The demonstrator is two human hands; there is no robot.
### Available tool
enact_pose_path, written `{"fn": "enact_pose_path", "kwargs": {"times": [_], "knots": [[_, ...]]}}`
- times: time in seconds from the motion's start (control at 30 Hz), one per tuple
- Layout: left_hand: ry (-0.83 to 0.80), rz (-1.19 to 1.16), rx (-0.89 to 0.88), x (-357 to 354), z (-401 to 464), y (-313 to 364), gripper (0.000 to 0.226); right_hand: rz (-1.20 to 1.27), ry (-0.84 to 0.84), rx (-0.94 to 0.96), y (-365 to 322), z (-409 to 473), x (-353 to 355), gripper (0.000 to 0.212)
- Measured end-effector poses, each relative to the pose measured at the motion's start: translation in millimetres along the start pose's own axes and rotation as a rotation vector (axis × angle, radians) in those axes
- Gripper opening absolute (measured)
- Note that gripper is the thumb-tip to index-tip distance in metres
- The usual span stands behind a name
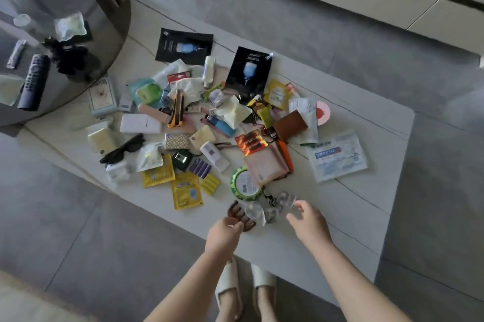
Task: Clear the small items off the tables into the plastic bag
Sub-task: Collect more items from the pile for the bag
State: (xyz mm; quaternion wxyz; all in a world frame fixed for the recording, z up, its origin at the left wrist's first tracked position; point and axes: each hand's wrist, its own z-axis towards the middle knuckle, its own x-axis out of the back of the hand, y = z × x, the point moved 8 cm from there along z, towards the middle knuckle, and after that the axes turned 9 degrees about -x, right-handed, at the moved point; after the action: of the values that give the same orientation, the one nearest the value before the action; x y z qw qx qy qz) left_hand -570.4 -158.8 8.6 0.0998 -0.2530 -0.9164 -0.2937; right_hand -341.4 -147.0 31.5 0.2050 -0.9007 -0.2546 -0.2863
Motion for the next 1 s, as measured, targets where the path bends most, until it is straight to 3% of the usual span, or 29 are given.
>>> {"fn": "enact_pose_path", "kwargs": {"times": [0.07, 0.17, 0.3, 0.5, 0.67, 0.87, 1.0], "knots": [[0.002, -0.027, 0.006, -16.1, 18.0, -4.4, 0.009, -0.031, 0.018, 0.014, 2.5, 21.9, -8.0, 0.041], [0.007, -0.079, 0.005, -39.5, 43.4, -8.3, 0.009, -0.056, 0.035, 0.051, 2.0, 51.6, -19.4, 0.048], [0.053, -0.174, 0.039, -60.3, 67.3, -12.3, 0.02, -0.098, 0.041, 0.107, 2.5, 83.2, -35.6, 0.05], [0.148, -0.147, 0.041, -73.9, 91.1, -17.6, 0.065, -0.097, 0.048, 0.151, 6.7, 106.3, -54.1, 0.056], [0.25, -0.086, 0.062, -76.6, 102.7, -18.4, 0.067, -0.151, 0.072, 0.172, 12.0, 114.7, -54.4, 0.06], [0.257, -0.117, 0.071, -76.8, 104.0, -13.2, 0.053, -0.009, 0.078, 0.19, 23.8, 105.3, -36.2, 0.029], [0.206, -0.161, 0.096, -69.3, 86.9, -19.9, 0.051, 0.047, -0.037, 0.103, 33.5, 93.2, -32.2, 0.009]]}}
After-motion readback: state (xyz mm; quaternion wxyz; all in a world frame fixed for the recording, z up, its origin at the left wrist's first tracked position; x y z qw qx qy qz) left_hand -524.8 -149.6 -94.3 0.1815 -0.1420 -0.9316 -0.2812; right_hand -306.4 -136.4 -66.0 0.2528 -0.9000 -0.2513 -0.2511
